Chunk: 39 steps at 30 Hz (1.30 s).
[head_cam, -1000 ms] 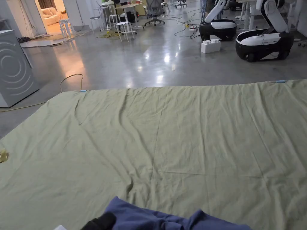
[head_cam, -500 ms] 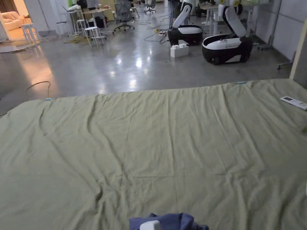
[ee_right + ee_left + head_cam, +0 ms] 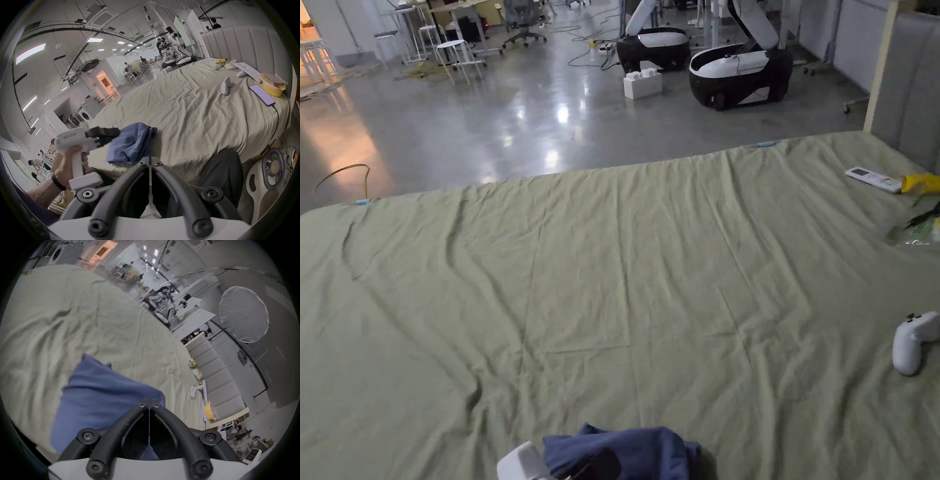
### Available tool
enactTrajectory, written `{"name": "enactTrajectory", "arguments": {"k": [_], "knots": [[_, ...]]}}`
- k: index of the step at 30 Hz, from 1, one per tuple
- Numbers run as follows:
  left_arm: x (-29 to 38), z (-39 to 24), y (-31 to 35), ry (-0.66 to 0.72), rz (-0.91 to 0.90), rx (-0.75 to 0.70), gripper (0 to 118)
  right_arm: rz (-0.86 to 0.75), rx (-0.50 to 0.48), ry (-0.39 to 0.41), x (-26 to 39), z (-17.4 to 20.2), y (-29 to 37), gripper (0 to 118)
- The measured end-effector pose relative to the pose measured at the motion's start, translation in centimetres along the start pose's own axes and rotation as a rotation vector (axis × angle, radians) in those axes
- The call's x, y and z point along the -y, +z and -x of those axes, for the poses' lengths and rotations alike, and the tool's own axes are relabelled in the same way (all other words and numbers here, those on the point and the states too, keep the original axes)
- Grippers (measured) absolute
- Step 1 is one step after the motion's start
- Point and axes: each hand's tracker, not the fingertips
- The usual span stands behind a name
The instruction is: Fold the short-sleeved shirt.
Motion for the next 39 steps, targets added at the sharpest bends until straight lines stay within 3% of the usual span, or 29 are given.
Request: {"name": "enactTrajectory", "arguments": {"k": [3,6,8,10,13,15,18,20,21,23,24,25,26,27,28,29,30,32,33,34,36,37,39], "knots": [[1.6,-0.7,-3.5,0.044,0.146,0.141,1,-0.015,-0.003,0.009,0.0,0.3,0.4,2],[4.8,-2.6,-8.0,-0.16,0.279,-0.061,0,-0.01,0.008,0.001,0.4,0.2,0.8,2],[6.3,-2.8,-8.7,-0.27,0.256,-0.046,0,0.011,0.031,0.004,0.9,0.1,0.8,2],[5.5,-3.5,-8.0,-0.265,0.261,-0.06,0,0.057,0.042,0.008,1.2,-0.1,0.4,2],[3.8,-3.6,-5.0,-0.234,0.213,0.009,0,0.152,-0.017,-0.04,1.5,-0.8,-2.3,2],[2.4,-3.2,-1.5,-0.222,0.135,0.059,0,0.164,-0.051,-0.007,0.8,-0.3,-4.9,2],[0.8,-2.2,4.0,-0.236,0.061,0.07,0,0.171,-0.099,0.113,-1.9,2.2,-10.1,2],[-0.4,-1.0,7.1,-0.217,0.047,0.063,1,0.198,-0.156,0.077,-3.6,3.2,-14.6,2],[-0.9,-0.4,8.2,-0.209,0.038,0.049,1,0.23,-0.153,0.07,-4.3,3.5,-16.8,2],[-1.7,1.3,10.2,-0.197,0.013,0.026,2,0.366,-0.044,0.12,-4.8,4.1,-21.9,2],[-1.8,1.9,10.8,-0.201,0.012,0.019,9,0.446,0.013,0.165,-4.6,4.3,-24.2,2],[-2.0,2.6,11.5,-0.205,0.012,-0.001,31,0.591,0.107,0.234,-3.3,3.7,-26.8,2],[-2.1,3.3,11.8,-0.206,0.015,-0.019,54,0.61,0.064,0.25,-2.6,3.2,-28.0,2],[-2.2,3.8,11.9,-0.201,0.029,-0.025,79,0.501,-0.003,0.207,-3.4,2.9,-27.3,2],[-2.3,4.3,11.6,-0.189,0.055,-0.021,104,0.505,-0.009,0.152,-4.2,2.7,-27.0,2],[-2.4,4.9,11.1,-0.166,0.094,0.011,112,0.498,-0.025,0.127,-4.7,2.4,-27.2,2],[-2.6,5.3,10.5,-0.145,0.123,0.04,113,0.54,0.01,0.037,-2.9,3.4,-26.3,2],[-3.2,6.4,8.2,-0.074,0.138,0.099,113,0.524,-0.015,0.076,-3.0,3.4,-26.5,2],[-3.4,6.9,7.0,-0.039,0.142,0.106,113,0.546,0.064,-0.01,-3.2,1.7,-25.8,2],[-4.0,8.4,5.2,-0.006,0.144,0.102,113,0.54,0.055,-0.054,-3.3,1.7,-25.9,2],[-4.6,9.4,2.5,0.036,0.161,0.098,111,0.531,0.045,-0.067,-3.2,2.3,-26.3,2],[-4.9,9.8,1.1,0.051,0.212,0.113,109,0.6,-0.003,-0.134,-2.7,0.4,-25.9,2],[-5.4,10.2,-1.1,0.075,0.261,0.143,99,0.589,-0.007,-0.163,-3.2,-1.1,-26.4,2]]}}
